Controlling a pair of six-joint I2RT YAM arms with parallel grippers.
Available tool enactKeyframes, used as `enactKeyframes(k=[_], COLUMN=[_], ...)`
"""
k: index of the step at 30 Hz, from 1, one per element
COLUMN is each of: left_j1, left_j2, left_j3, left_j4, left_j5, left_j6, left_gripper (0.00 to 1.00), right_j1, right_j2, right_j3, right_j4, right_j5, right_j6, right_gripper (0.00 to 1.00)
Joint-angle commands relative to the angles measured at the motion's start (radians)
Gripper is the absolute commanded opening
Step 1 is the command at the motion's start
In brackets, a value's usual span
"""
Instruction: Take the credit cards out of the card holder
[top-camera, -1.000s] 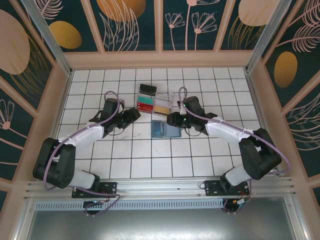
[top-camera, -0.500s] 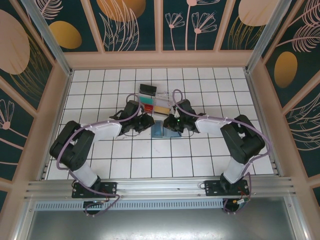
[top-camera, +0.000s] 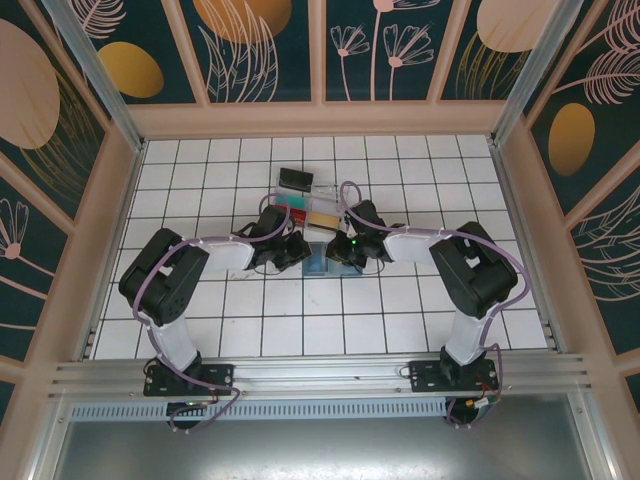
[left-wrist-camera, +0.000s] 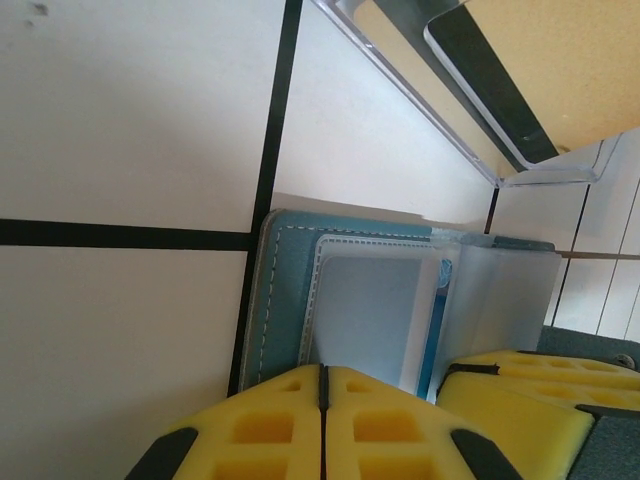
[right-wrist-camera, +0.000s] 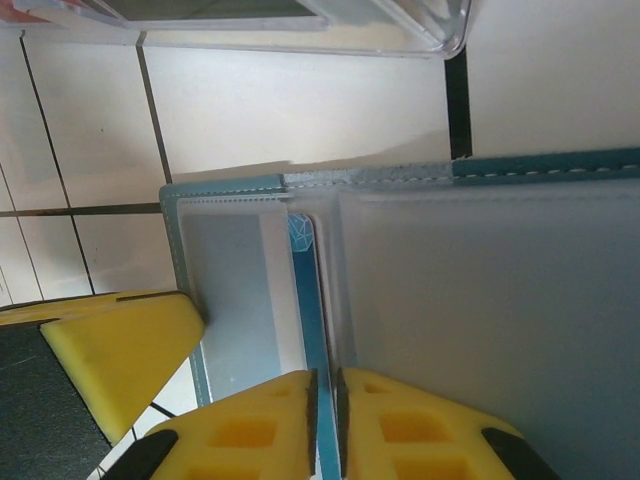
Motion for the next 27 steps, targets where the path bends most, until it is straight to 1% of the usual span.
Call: enactKeyframes(k=[1,13,21,27], left_j1=[-0.003,-0.004,-0.003,-0.004], left_j2=[0.023,0.029,0.04,0.044], left_j3=[-0.026,-0.109,-0.146,-0.197], left_j4=[-0.025,0.04,0.081,0.132], left_j5=[-0.025,-0.004,0.018,0.04], left_j6=[-0.016,-0.044,-0.064,-0.095], left_gripper=[0.08,0.08,0.08,0.06], right_j1=[-0.002,-0.004,-0.01,-0.024], right_j2=[0.031,0.089,0.097,0.09], right_j3=[0.012,0.033,0.017,-0.033], right_j4=[-0.024,-0.028,0.049,0.185], right_j5=[-0.009,-0.049,-0.135,-0.23], right_j6=[-0.031,-0.05,-0.023,0.022], right_gripper=[0.19,0.2,0.21,0.19])
